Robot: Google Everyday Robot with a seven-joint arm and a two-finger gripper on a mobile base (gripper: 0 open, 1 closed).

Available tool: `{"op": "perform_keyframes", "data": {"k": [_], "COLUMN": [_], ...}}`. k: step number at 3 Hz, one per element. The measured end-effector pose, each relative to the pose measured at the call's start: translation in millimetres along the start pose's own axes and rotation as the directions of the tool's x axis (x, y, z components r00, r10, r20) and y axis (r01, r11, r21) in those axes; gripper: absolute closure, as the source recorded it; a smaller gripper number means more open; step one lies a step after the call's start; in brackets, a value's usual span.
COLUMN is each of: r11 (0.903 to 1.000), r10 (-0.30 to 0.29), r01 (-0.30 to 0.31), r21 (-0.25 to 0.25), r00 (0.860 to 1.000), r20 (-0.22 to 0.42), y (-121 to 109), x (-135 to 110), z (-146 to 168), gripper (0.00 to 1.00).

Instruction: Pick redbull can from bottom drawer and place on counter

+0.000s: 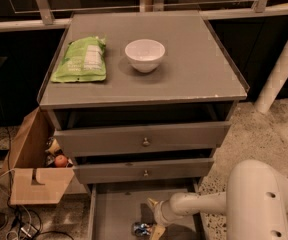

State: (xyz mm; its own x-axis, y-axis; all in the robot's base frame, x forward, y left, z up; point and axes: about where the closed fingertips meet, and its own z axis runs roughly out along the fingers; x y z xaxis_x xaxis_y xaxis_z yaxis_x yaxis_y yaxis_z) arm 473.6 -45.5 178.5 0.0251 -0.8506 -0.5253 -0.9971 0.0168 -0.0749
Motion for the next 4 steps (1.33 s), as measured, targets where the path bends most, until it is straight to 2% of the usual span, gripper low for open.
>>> {"op": "perform_keyframes", "data": {"k": [2, 3, 4], "r11": [0.9986, 0.9936, 0.9936], "r10": [0.035, 0.086, 0.086], "r01": [-0.035, -0.087, -0.087], "r21": [-0.039, -0.071, -0.071], "r00": [0.999, 0.996, 0.996], "r20": [-0.004, -0.018, -0.018], "y": [1, 13, 13], "x": [11, 26, 26], "z": [25, 38, 38], "gripper": [0.0, 0.0, 0.0]}}
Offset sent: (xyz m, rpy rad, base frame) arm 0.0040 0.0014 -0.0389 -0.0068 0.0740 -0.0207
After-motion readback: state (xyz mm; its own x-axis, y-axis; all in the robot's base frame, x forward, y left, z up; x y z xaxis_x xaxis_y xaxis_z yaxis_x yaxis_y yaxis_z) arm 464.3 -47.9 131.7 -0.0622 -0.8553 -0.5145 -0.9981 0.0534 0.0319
